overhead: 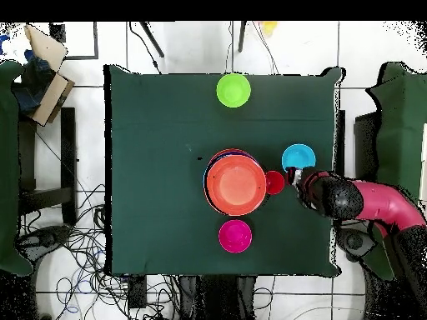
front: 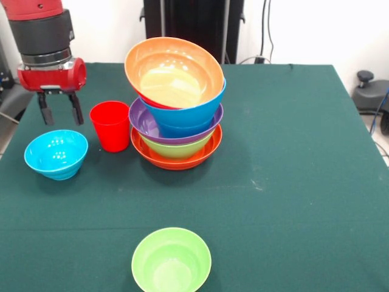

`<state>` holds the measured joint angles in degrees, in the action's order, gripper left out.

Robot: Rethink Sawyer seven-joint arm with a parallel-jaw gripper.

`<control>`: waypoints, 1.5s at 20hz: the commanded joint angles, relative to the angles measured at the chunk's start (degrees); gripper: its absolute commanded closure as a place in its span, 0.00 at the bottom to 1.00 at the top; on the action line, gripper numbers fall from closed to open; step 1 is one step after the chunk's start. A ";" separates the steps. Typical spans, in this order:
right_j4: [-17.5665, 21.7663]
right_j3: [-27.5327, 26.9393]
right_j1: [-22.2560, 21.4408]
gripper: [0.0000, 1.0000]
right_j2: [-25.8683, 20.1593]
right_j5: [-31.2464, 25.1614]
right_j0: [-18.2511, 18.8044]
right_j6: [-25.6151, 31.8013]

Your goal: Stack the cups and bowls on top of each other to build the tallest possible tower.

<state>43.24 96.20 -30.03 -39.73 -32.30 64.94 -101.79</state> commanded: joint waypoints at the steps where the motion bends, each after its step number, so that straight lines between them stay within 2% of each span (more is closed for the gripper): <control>1: 3.13 1.61 0.32 0.00 2.59 1.27 -3.79 2.79; 3: 2.91 2.39 -0.37 0.00 2.45 1.36 -3.63 2.80; 8: 0.30 6.47 -5.35 0.00 1.05 -1.10 -2.01 3.65; 16: -0.90 9.87 -8.71 0.00 0.68 -0.89 -1.45 2.59; 23: 1.59 8.49 -6.45 0.00 2.78 2.28 -3.80 -0.39; 30: 2.04 8.66 -6.58 0.00 4.48 3.78 -6.23 -3.11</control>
<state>42.99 102.61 -37.87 -38.68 -31.75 63.09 -101.79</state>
